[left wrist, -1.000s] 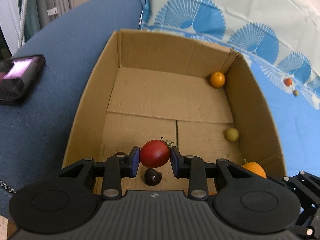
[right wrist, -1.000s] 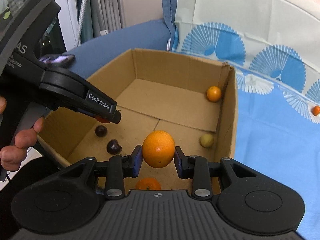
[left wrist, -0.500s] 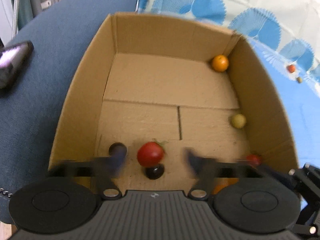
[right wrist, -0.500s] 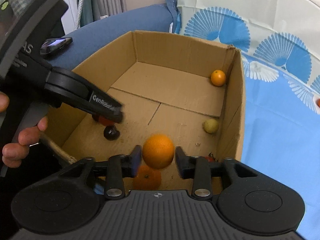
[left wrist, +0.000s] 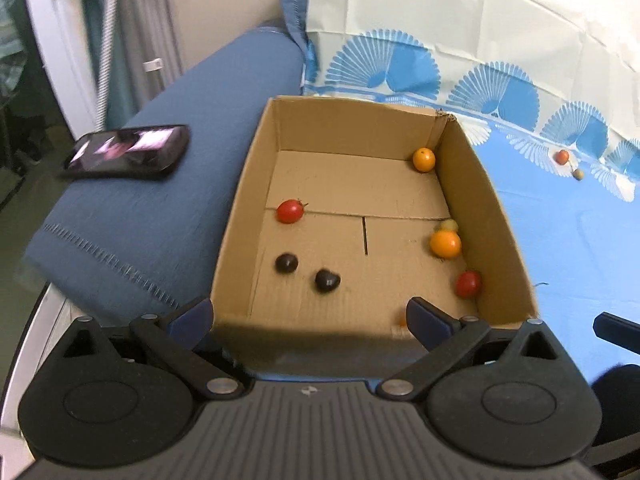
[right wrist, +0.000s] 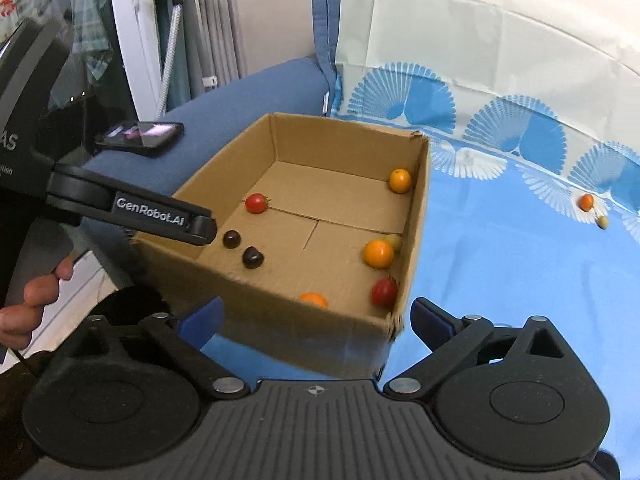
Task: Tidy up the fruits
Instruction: 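Open the left tool over the box while the right tool releases the tangerine into it, then withdraw both tools from the box toward the tangerine and yellow fruit on the bed, then grasp the tangerine with the left tool while the right tool grasps the yellow fruit, then carry the tangerine in the left tool while the right tool carries the yellow fruit to the box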
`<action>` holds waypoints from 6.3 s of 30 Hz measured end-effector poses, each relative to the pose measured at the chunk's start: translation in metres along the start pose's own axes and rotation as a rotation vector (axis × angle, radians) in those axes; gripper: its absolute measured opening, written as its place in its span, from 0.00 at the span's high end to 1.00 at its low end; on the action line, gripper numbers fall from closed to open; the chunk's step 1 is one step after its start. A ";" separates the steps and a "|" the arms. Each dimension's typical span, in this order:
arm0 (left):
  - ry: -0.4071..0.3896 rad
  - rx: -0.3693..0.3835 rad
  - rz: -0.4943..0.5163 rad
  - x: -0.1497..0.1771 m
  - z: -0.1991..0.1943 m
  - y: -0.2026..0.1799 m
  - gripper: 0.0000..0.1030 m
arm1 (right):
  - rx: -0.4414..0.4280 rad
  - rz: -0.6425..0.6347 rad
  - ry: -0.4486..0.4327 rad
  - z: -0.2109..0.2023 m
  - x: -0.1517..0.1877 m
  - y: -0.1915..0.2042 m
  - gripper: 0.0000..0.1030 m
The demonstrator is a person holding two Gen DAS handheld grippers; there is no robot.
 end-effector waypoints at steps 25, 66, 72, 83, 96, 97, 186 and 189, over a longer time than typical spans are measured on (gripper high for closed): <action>-0.194 -0.058 0.031 0.041 -0.121 -0.020 0.00 | 0.011 -0.065 -0.303 -0.126 0.029 0.017 0.01; -0.129 -0.055 0.065 0.037 -0.094 -0.026 0.00 | 0.016 -0.006 -0.215 -0.102 0.031 0.005 0.01; -0.119 -0.049 0.123 0.022 -0.077 -0.043 0.00 | 0.077 0.060 -0.232 -0.092 0.029 -0.019 0.01; -0.178 0.127 0.202 -0.082 -0.027 -0.138 0.00 | 0.355 0.266 -0.278 -0.074 0.022 -0.156 0.01; -0.107 0.396 0.373 -0.245 0.195 -0.377 0.00 | 0.525 0.387 -0.230 0.066 -0.012 -0.420 0.01; -0.087 0.399 0.368 -0.256 0.219 -0.395 0.00 | 0.519 0.388 -0.216 0.081 -0.016 -0.437 0.01; -0.071 0.154 -0.076 -0.001 -0.072 0.032 0.66 | -0.106 0.051 -0.143 -0.074 0.008 0.002 0.72; -0.067 0.151 -0.084 -0.006 -0.065 0.037 0.66 | -0.094 0.052 -0.135 -0.067 0.003 0.003 0.72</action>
Point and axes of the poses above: each gripper's, at about its wrist camera, not at the fingertips, and z roughly the way its jaws point, y to its left, x to its underside, the point moved 1 cm from there along z, roughly the way its jaws point, and after that the axes turned 7 degrees about z, right-handed, at the moved point
